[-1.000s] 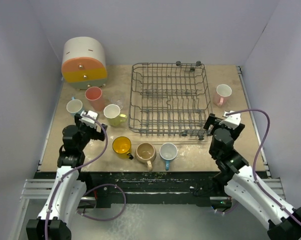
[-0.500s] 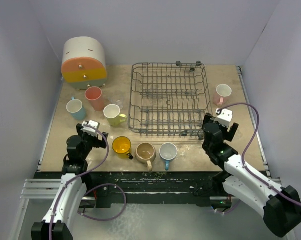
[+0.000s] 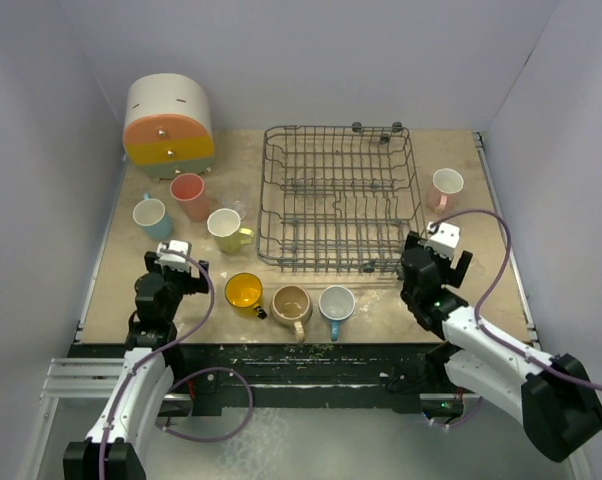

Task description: Unload the cups from the dish rack

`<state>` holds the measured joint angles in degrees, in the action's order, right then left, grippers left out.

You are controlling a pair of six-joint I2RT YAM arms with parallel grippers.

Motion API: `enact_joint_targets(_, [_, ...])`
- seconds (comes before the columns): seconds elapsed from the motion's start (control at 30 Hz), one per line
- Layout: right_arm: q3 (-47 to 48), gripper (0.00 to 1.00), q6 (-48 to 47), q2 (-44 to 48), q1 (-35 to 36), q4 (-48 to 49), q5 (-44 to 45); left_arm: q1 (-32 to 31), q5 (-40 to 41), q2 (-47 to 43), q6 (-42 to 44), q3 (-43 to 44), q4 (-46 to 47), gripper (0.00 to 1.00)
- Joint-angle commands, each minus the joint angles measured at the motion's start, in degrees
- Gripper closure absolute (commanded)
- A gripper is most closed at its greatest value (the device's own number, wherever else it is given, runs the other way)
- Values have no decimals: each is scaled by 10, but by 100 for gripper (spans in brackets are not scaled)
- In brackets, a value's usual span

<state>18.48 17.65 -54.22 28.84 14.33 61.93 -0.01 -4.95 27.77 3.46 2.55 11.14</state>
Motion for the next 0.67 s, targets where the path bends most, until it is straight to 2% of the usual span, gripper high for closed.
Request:
enact_joint_targets(0.0, [-51,0,-82,65,-2,118,-51,3,18,-9,-17,7,31,1])
enact_joint_targets(0.1, [-85,0,-108,108,-2,162,-71,3,22,4,-17,10,34,1])
enact_joint_targets(0.3, [-90,0,-92,124,-5,156,-47,3,21,0,-16,8,33,1])
enact_joint_targets(0.4, [-97,0,-109,145,-5,157,-82,3,21,0,-15,9,33,1])
enact_joint_targets(0.63, [-110,0,-120,183,-5,155,-102,3,8,8,-11,10,36,1])
